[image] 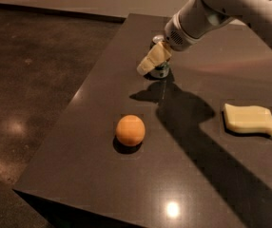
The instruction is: Knock 7up can over
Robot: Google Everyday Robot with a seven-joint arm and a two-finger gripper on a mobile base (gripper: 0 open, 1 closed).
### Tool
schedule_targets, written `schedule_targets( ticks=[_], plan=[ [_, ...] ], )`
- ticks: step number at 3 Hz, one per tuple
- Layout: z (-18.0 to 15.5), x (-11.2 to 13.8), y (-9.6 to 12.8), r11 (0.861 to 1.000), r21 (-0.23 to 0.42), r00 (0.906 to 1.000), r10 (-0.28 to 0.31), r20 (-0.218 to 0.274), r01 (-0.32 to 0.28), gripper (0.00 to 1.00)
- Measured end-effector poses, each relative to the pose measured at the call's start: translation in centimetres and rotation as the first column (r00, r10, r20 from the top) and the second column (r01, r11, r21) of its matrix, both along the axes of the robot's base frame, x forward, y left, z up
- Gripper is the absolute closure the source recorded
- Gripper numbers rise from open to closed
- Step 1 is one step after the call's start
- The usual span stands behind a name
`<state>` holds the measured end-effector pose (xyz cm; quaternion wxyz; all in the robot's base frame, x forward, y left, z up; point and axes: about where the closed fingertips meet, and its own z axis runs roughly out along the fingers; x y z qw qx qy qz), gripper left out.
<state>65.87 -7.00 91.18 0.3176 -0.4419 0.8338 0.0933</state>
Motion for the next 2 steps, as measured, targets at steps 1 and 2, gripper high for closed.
schedule_targets(
  ticks=[1, 2],
  plan=[
    [-0.45, 0.89, 0.23, 1.000, 0.024, 0.9999, -0.004, -0.012, 0.004, 0.18],
    [-0.16, 1.23, 0.07, 0.999, 0.052, 0.9998, 0.005, -0.021, -0.004, 0.41]
  ],
)
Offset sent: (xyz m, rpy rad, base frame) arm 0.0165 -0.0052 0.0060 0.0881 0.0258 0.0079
